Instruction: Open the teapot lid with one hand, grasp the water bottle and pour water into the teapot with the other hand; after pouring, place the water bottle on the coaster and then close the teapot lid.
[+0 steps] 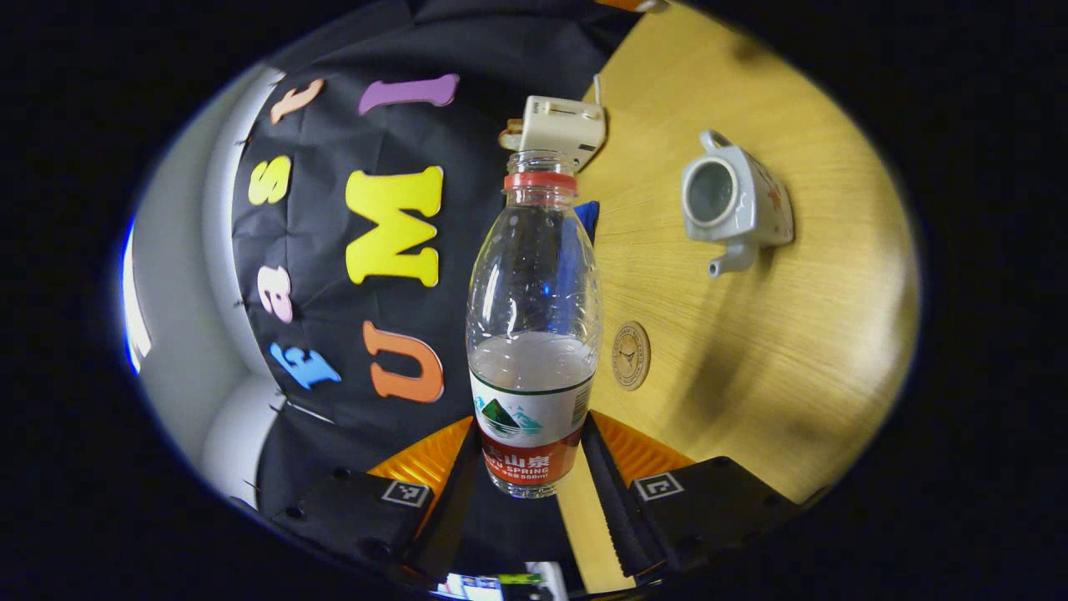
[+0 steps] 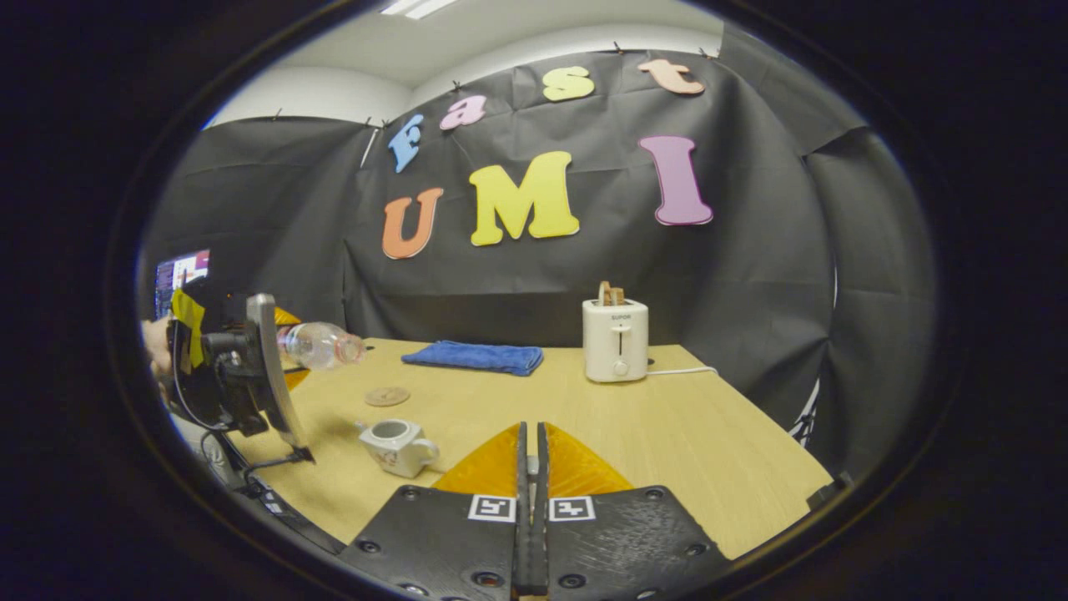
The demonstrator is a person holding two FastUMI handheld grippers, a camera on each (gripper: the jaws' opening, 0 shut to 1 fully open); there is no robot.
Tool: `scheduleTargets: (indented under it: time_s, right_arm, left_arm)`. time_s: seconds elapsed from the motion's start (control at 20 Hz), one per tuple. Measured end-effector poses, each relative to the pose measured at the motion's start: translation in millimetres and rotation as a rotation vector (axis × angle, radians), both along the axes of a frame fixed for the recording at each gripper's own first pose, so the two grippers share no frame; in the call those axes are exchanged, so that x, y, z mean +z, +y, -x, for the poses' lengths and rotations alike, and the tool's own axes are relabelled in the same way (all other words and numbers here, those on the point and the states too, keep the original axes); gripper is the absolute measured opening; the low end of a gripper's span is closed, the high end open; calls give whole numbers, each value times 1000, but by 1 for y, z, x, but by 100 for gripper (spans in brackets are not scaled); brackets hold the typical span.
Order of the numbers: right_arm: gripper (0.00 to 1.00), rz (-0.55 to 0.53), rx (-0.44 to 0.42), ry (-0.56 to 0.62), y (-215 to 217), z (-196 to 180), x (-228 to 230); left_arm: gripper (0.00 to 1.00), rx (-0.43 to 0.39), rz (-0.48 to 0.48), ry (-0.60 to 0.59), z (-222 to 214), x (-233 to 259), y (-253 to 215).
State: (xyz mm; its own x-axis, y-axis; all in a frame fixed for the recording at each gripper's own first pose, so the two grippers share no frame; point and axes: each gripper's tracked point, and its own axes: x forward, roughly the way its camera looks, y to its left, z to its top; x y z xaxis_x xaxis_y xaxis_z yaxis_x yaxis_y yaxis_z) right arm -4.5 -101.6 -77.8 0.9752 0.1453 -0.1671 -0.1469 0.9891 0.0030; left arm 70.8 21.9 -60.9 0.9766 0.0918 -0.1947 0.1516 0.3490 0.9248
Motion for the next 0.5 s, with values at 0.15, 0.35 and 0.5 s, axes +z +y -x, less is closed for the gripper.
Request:
scheduleTargets:
  time_s: [0.15,0.35,0.5]
  right_arm:
    - [0,7,6,-5,10,2,6]
    - [0,17,11,-12,21,3,13]
    - [0,19,16,-18,30,4,18]
  left_arm:
    - [74,33,337,2,17,-7,-2]
    - [74,46,740,-30,34,-5,-13]
    - [74,66,967,-13,47,-14,-23]
